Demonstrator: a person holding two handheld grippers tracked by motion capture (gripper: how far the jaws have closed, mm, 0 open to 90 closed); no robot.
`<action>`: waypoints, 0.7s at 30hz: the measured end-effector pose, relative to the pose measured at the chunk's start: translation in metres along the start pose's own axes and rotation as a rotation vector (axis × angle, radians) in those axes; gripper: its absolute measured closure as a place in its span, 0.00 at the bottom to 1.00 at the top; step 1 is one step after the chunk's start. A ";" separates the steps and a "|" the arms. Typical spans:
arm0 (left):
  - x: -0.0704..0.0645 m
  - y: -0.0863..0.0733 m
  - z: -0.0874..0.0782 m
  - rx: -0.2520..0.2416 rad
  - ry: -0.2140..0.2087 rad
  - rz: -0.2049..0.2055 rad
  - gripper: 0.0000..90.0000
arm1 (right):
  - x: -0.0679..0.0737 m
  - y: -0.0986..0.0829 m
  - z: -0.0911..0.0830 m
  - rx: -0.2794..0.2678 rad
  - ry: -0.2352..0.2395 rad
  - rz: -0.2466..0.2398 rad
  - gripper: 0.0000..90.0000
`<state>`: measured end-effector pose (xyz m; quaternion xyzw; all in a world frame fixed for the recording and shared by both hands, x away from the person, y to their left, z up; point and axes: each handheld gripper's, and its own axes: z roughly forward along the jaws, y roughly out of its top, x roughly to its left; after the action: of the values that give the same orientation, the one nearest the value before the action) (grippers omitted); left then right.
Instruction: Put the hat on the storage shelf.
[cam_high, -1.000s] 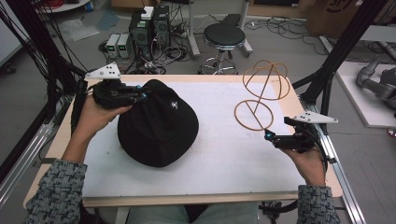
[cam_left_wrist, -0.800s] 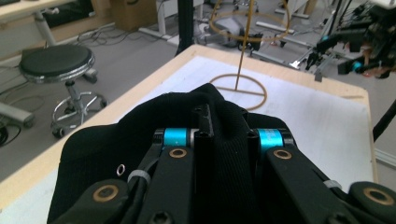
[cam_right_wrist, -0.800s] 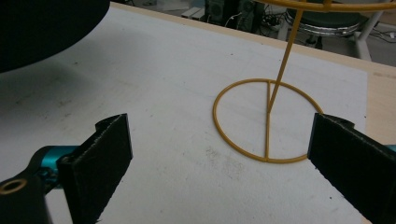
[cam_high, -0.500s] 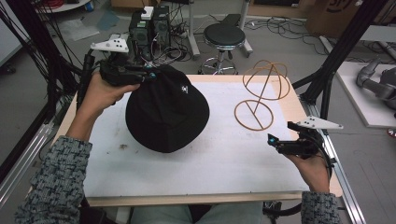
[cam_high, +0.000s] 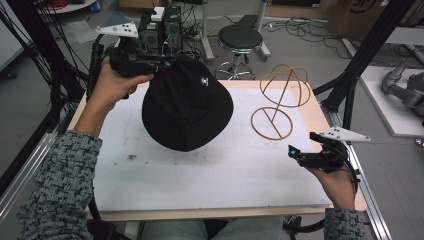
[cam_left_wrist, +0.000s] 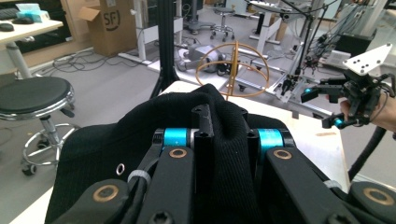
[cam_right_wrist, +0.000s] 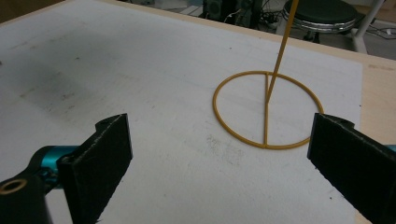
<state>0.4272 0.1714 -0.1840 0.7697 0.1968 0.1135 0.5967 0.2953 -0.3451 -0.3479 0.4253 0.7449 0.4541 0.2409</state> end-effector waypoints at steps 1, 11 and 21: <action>0.000 0.004 0.000 -0.001 0.002 0.005 0.91 | 0.000 0.000 0.000 0.002 0.001 0.003 0.07; -0.008 0.057 0.013 0.000 -0.015 0.073 0.91 | 0.001 0.000 0.004 0.011 0.012 -0.003 0.07; -0.015 0.087 0.047 -0.029 -0.063 0.083 0.91 | 0.001 -0.003 -0.001 0.001 0.012 -0.002 0.07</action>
<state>0.4473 0.1056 -0.1112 0.7717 0.1443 0.1167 0.6083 0.2933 -0.3451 -0.3499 0.4221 0.7469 0.4559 0.2368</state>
